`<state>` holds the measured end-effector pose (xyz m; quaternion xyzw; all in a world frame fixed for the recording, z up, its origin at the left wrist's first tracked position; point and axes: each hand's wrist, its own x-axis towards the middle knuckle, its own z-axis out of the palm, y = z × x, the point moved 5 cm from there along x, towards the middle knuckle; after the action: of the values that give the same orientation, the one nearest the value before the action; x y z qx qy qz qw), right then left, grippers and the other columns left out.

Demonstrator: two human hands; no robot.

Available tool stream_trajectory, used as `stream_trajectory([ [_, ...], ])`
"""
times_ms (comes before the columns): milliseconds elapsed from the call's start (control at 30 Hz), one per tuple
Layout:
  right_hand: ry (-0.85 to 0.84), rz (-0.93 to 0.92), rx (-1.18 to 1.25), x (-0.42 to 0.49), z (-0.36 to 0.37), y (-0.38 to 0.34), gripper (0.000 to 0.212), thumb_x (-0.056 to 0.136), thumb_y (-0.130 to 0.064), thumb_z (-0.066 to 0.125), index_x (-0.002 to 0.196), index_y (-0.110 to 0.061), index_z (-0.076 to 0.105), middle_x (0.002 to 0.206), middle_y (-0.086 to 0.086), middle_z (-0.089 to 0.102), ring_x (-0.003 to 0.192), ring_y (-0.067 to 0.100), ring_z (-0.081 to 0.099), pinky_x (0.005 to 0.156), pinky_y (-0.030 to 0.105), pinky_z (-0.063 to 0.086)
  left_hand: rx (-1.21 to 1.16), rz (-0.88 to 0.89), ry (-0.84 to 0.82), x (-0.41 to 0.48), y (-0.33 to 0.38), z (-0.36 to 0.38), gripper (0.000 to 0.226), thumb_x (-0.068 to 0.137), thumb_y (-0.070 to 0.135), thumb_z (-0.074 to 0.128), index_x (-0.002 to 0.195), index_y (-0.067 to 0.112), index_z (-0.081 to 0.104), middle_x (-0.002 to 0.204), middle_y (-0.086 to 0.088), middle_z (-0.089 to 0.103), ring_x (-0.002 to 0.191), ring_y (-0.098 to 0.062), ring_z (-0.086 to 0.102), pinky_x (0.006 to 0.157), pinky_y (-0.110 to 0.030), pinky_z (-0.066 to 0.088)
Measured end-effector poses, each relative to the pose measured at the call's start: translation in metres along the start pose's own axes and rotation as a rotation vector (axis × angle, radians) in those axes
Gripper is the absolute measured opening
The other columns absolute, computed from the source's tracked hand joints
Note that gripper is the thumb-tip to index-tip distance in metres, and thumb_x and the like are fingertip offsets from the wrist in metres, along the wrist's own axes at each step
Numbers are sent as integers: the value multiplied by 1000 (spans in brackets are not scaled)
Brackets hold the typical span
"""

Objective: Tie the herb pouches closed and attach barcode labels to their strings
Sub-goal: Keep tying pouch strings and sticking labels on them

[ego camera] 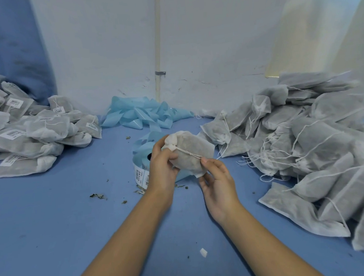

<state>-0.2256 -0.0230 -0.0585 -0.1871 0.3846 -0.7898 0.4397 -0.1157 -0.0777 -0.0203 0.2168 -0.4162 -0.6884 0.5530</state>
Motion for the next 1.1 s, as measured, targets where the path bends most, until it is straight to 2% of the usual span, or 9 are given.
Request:
stream_trajectory([
  [167, -4, -23, -15, -1, 1, 2, 16, 87, -6, 63, 75, -16, 59, 77, -3, 70, 75, 10, 63, 66, 19, 50, 214, -17, 72, -12, -22, 3, 72, 61, 7, 70, 126, 14, 40, 112, -10, 63, 103, -25, 64, 92, -43, 52],
  [333, -46, -48, -75, -1, 3, 3, 10, 87, -8, 65, 80, -13, 60, 87, 6, 68, 80, 13, 64, 75, 23, 50, 227, -1, 92, -11, -24, -1, 31, 86, 14, 68, 112, -1, 61, 103, -18, 70, 100, -34, 66, 85, -37, 54],
  [533, -105, -72, -153, 1, 6, 4, 14, 88, 0, 55, 81, -12, 55, 77, 1, 66, 71, 13, 64, 64, 21, 51, 149, 23, 210, -6, -10, -12, 19, 81, 25, 74, 97, 17, 67, 100, -6, 73, 99, -24, 68, 93, -45, 52],
  [667, -111, -192, -581, 4, 4, 3, 22, 87, 5, 48, 95, -15, 52, 91, 5, 64, 67, 9, 63, 58, 22, 48, 158, 60, 230, -3, -4, -17, 7, 82, 20, 72, 87, 23, 67, 88, 5, 73, 90, -18, 68, 88, -40, 54],
  [733, -236, -230, -772, 1, 10, 9, 31, 84, 3, 49, 103, -20, 54, 93, 6, 66, 74, 13, 61, 65, 27, 49, 149, 78, 209, -3, -4, -16, 10, 85, 13, 67, 87, 23, 66, 84, 6, 72, 84, -14, 68, 82, -35, 55],
  [833, -400, -292, -934, -4, 20, 15, 46, 83, 5, 50, 118, -24, 56, 102, -9, 68, 91, 9, 62, 81, 27, 50, 203, 132, 204, -3, 0, -14, 20, 85, 3, 60, 83, 23, 65, 74, 10, 69, 73, -8, 65, 68, -20, 53],
  [900, -439, -319, -985, -6, 22, 14, 38, 84, 2, 51, 108, -27, 59, 98, -14, 68, 91, 4, 62, 82, 24, 50, 272, 121, 228, -4, -1, -18, 27, 81, -1, 58, 68, 23, 61, 59, 11, 63, 66, -14, 60, 63, -23, 50],
  [1000, -422, -348, -1077, -8, 20, 14, 14, 86, -8, 52, 83, -19, 59, 78, -10, 62, 74, 2, 54, 69, 26, 46, 328, 35, 199, -4, -8, -21, 29, 71, -2, 56, 50, 18, 51, 57, -4, 52, 69, -32, 53, 70, -47, 48],
  [1100, -301, -455, -1157, -5, 17, 9, 13, 84, -7, 54, 74, -15, 52, 73, -7, 53, 67, 5, 45, 61, 23, 36, 499, 61, 159, -3, -7, -26, 24, 71, -9, 51, 57, 10, 48, 59, -1, 48, 65, -22, 46, 62, -33, 39],
])
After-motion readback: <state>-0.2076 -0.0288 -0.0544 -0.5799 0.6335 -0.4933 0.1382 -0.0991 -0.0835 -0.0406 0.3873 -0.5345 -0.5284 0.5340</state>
